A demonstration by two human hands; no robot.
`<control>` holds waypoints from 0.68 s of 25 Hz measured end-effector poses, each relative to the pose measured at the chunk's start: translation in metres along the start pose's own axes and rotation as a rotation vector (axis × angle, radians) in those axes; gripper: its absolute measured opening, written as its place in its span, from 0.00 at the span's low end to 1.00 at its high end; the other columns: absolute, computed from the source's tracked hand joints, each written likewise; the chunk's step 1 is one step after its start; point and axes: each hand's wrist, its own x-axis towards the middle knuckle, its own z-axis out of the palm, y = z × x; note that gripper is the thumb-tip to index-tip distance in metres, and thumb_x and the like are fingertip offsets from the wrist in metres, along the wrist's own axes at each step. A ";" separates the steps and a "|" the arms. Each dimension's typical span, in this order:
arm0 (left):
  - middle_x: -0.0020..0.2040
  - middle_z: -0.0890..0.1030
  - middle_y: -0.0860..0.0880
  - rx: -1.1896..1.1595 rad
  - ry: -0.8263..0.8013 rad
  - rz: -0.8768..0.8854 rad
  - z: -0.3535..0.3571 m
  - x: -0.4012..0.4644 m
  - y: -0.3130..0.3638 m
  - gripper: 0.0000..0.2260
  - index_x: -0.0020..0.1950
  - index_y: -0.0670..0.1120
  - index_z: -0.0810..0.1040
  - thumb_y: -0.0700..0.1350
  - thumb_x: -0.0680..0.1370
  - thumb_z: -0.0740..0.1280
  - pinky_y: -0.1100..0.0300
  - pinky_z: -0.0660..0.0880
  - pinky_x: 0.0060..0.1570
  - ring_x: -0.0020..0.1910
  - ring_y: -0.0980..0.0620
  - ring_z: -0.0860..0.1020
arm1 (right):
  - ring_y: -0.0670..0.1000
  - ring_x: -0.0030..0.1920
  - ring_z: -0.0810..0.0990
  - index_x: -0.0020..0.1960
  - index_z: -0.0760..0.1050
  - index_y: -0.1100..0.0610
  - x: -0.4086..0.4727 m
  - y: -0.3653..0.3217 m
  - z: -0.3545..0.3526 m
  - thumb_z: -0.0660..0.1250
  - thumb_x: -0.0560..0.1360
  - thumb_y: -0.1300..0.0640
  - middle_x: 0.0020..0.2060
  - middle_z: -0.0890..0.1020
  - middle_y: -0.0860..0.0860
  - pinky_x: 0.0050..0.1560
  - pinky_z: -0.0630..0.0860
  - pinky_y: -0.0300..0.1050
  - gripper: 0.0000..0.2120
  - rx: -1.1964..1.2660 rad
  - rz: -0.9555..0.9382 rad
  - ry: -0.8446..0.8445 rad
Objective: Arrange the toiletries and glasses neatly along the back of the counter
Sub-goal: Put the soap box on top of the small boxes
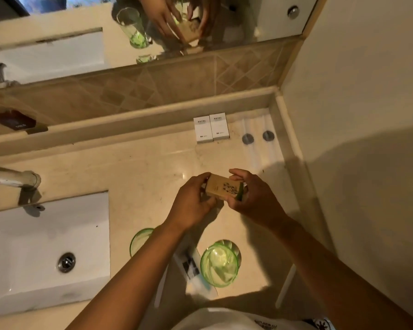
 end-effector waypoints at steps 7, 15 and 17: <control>0.51 0.79 0.60 -0.178 0.220 -0.111 -0.029 0.081 0.004 0.21 0.64 0.52 0.76 0.41 0.73 0.76 0.76 0.73 0.40 0.42 0.71 0.78 | 0.51 0.61 0.77 0.67 0.71 0.54 0.098 -0.003 0.005 0.76 0.71 0.56 0.62 0.71 0.53 0.55 0.81 0.39 0.27 0.191 0.107 0.191; 0.61 0.79 0.50 -0.165 0.408 -0.115 -0.034 0.152 0.015 0.20 0.67 0.46 0.78 0.37 0.76 0.71 0.77 0.68 0.48 0.57 0.57 0.77 | 0.44 0.57 0.81 0.65 0.77 0.51 0.175 0.007 0.026 0.76 0.71 0.58 0.60 0.78 0.49 0.56 0.79 0.33 0.22 0.351 0.257 0.434; 0.60 0.77 0.47 -0.131 0.412 -0.128 -0.033 0.160 0.013 0.20 0.67 0.45 0.78 0.37 0.75 0.71 0.68 0.73 0.54 0.60 0.48 0.76 | 0.44 0.57 0.81 0.65 0.76 0.50 0.184 0.011 0.026 0.75 0.72 0.57 0.60 0.78 0.47 0.55 0.81 0.37 0.22 0.288 0.233 0.442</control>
